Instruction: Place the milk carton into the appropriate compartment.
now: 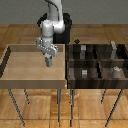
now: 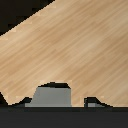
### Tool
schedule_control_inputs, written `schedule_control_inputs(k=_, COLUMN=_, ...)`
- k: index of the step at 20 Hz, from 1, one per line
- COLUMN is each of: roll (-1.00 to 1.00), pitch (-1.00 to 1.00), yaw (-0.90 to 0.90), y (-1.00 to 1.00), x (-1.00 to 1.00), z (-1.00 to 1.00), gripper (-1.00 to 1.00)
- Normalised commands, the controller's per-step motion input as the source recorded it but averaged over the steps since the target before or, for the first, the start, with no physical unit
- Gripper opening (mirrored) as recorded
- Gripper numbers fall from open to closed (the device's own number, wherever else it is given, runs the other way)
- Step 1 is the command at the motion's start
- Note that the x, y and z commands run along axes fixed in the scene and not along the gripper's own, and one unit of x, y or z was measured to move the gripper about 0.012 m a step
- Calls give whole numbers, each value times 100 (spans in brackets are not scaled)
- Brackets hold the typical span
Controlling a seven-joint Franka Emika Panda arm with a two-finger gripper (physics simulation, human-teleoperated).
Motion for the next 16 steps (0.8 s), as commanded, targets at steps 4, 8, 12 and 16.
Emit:
schedule_control_inputs(k=4, roll=0, pitch=0, yaw=0, y=0, x=0, z=25, gripper=-100)
schedule_control_inputs(k=8, roll=0, pitch=0, yaw=0, y=0, x=0, z=100, gripper=-100)
schedule_control_inputs(k=12, roll=0, pitch=0, yaw=0, y=0, x=0, z=100, gripper=-100)
schedule_control_inputs(k=16, roll=0, pitch=0, yaw=0, y=0, x=0, z=100, gripper=-100)
